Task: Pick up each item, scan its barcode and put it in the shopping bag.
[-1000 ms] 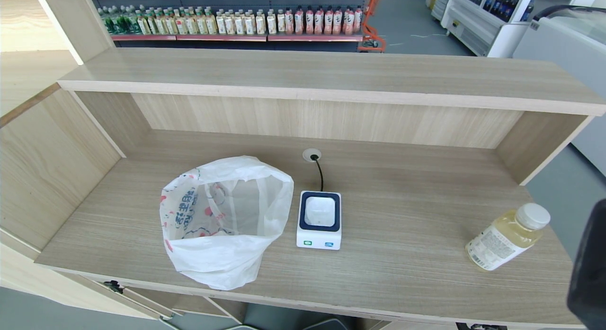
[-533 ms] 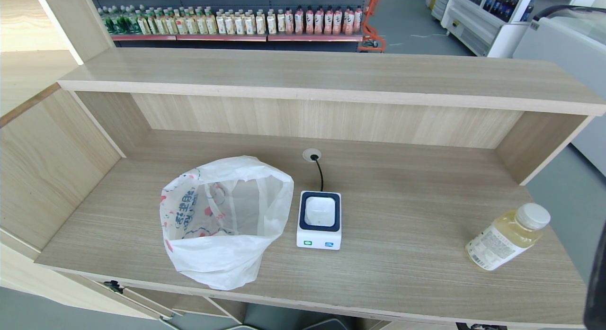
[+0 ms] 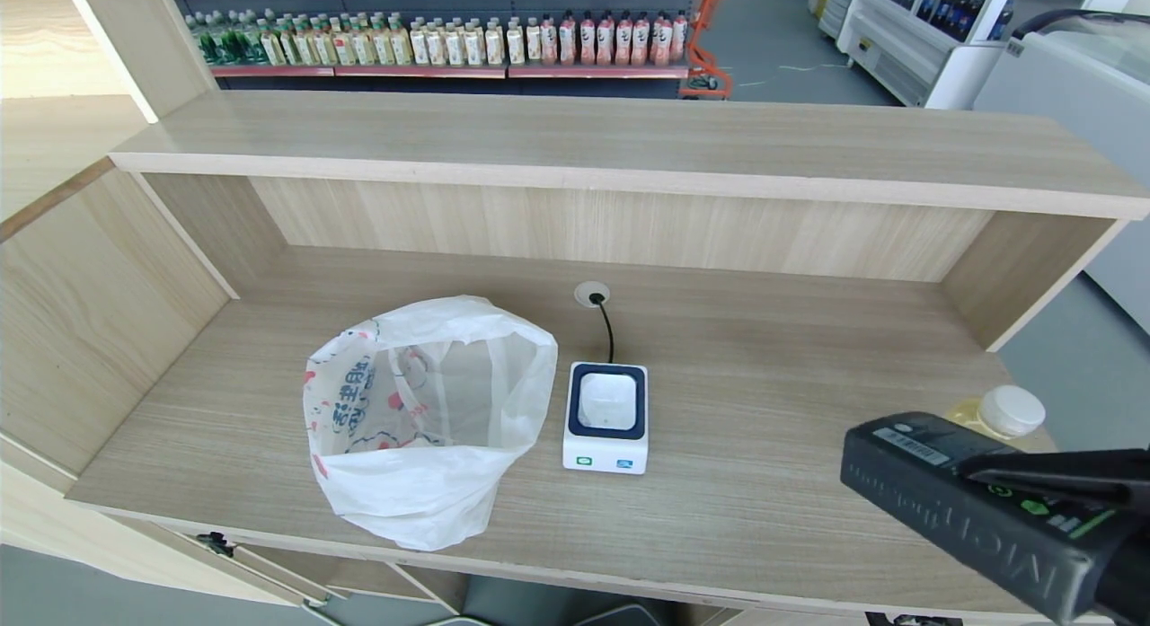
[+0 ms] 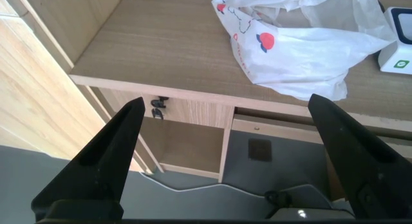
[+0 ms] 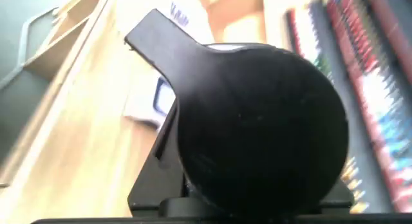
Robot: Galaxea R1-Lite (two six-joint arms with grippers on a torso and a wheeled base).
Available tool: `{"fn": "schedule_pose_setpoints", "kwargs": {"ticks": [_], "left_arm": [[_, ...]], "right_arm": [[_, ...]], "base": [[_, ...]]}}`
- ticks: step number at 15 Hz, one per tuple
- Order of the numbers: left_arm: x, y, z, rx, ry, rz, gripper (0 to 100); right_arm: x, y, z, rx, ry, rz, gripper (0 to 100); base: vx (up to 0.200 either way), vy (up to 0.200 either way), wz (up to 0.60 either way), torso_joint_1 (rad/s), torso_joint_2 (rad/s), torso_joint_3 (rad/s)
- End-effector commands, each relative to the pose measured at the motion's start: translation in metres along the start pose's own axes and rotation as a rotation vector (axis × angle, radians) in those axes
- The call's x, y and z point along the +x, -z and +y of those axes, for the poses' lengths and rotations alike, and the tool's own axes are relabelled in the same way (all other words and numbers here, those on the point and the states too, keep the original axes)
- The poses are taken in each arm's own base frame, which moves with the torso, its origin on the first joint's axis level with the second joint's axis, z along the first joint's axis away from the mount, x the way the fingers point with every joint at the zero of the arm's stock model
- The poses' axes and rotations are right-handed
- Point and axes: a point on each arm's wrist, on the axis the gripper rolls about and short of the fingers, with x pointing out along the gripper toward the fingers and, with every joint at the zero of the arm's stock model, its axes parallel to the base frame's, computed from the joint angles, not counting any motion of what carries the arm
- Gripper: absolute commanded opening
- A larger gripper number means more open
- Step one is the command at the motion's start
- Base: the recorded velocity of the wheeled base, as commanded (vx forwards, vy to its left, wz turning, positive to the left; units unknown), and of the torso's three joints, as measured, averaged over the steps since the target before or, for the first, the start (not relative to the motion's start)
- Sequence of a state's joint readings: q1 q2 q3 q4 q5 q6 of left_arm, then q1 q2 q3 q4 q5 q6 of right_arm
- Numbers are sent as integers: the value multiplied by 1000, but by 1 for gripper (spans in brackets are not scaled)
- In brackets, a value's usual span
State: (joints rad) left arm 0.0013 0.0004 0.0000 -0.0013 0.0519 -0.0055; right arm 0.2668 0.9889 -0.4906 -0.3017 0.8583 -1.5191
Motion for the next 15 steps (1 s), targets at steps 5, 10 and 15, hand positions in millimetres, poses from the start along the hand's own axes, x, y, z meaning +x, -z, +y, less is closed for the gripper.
{"fn": "schedule_pose_setpoints", "kwargs": {"ticks": [5, 10, 15], "left_arm": [[0, 0, 0, -1, 0, -1, 100], [0, 0, 0, -1, 0, -1, 100], [0, 0, 0, -1, 0, -1, 100]], "right_arm": [[-2, -5, -63, 906, 189, 113, 0], [9, 38, -95, 1797, 450, 138, 0], [9, 46, -45, 2030, 409, 236, 0]], "base": [[0, 0, 0, 0, 0, 0], [0, 0, 0, 0, 0, 0], [0, 0, 0, 0, 0, 0]]}}
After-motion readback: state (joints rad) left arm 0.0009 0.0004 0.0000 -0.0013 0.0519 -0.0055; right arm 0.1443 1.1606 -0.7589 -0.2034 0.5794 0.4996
